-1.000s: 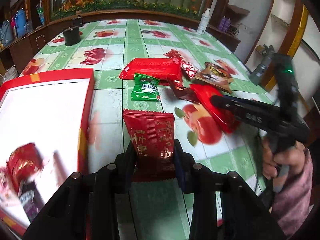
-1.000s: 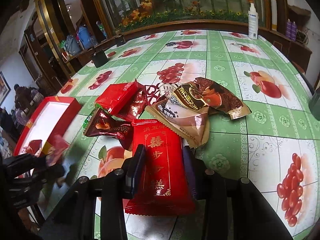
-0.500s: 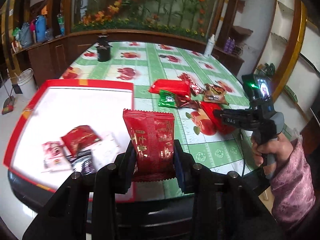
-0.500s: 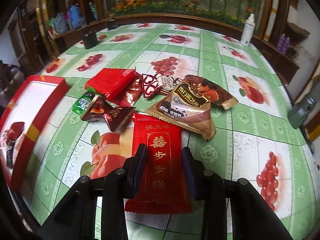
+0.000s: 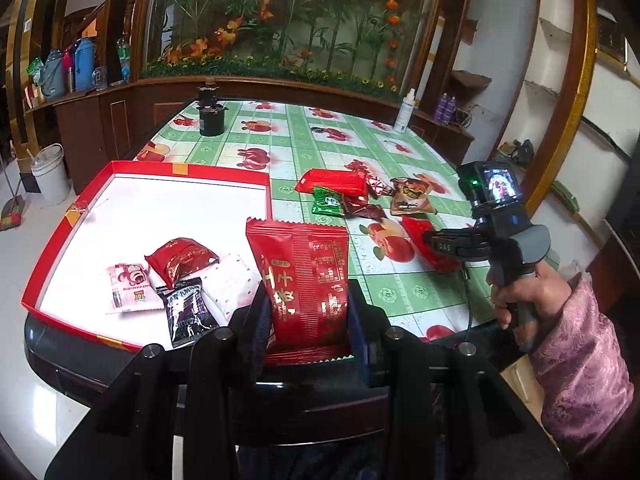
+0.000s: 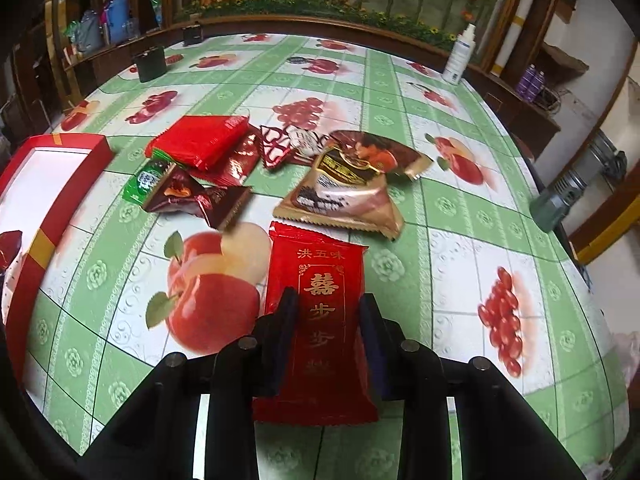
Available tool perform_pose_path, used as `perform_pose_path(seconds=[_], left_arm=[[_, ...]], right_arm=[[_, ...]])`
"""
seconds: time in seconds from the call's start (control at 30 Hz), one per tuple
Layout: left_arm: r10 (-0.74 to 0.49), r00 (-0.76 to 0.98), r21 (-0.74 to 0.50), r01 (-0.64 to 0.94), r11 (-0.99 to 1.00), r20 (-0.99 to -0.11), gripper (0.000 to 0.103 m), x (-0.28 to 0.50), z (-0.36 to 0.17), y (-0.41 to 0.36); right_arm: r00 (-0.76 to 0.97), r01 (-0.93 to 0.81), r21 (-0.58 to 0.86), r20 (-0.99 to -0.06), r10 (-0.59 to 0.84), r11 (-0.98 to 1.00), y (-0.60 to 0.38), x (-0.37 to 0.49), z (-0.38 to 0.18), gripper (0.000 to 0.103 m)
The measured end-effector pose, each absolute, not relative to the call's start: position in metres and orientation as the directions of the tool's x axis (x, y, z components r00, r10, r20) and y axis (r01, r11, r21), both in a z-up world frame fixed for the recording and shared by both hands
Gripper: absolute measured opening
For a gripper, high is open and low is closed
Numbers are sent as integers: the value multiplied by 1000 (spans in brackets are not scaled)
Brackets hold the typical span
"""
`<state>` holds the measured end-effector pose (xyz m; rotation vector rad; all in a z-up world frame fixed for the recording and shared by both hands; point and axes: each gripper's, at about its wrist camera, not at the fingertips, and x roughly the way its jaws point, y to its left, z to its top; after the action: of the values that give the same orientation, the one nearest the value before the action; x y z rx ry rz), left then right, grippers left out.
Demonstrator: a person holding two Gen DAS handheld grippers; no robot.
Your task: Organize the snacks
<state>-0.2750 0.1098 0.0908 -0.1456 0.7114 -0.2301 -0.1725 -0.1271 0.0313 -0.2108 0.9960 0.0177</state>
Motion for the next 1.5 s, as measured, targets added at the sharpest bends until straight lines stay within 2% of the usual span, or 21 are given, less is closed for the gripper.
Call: perform_pose_path(seconds=[0.1, 0.2, 0.5, 0.57, 0.77, 0.83, 0.87, 1.0, 1.13, 1.2, 1.27, 1.33, 1.4, 1.5], left_arm=[[-283, 732, -225, 179, 958, -620, 33, -278, 89, 112], [-306, 727, -234, 202, 951, -615, 33, -278, 87, 113], [-332, 726, -264, 211, 941, -602, 33, -290, 83, 123], [-330, 727, -262, 210, 942, -603, 33, -291, 83, 122], [-329, 721, -273, 198, 941, -610, 33, -283, 81, 118], [-333, 711, -281, 195, 940, -620, 33, -278, 80, 115], [-334, 709, -282, 196, 939, -621, 33, -278, 80, 114], [-342, 705, -278, 209, 937, -621, 33, -275, 80, 105], [-355, 677, -284, 219, 933, -644, 33, -274, 72, 96], [-361, 666, -285, 226, 931, -652, 33, -274, 70, 91], [-361, 662, -280, 230, 932, -656, 33, -276, 69, 87], [-365, 658, -285, 231, 930, -659, 33, -276, 70, 86], [-363, 656, -286, 227, 931, -661, 33, -275, 69, 85], [-365, 654, -298, 217, 930, -662, 33, -274, 68, 88]], right_arm=[[547, -107, -221, -828, -129, 969, -118, -181, 30, 11], [547, -106, -272, -819, -172, 957, -107, -188, 28, 2], [537, -77, -266, -823, -185, 961, -106, -187, 29, 0], [533, -88, -205, -836, -127, 975, -112, -187, 31, 4], [540, -204, 15, -832, 126, 979, -148, -188, 33, 7], [533, -210, 63, -829, 168, 976, -163, -187, 34, 9], [526, -210, 88, -829, 189, 974, -173, -186, 34, 13], [542, -211, 90, -818, 193, 973, -196, -189, 37, 44], [543, -207, 97, -816, 197, 974, -208, -195, 36, 48], [549, -206, 90, -814, 191, 974, -208, -199, 34, 59], [549, -200, 66, -819, 168, 977, -204, -200, 30, 65], [520, -175, 18, -848, 108, 984, -197, -200, 19, 66], [551, -167, -10, -830, 85, 986, -191, -206, 19, 55], [543, -116, 0, -837, 63, 993, -188, -205, 20, 51]])
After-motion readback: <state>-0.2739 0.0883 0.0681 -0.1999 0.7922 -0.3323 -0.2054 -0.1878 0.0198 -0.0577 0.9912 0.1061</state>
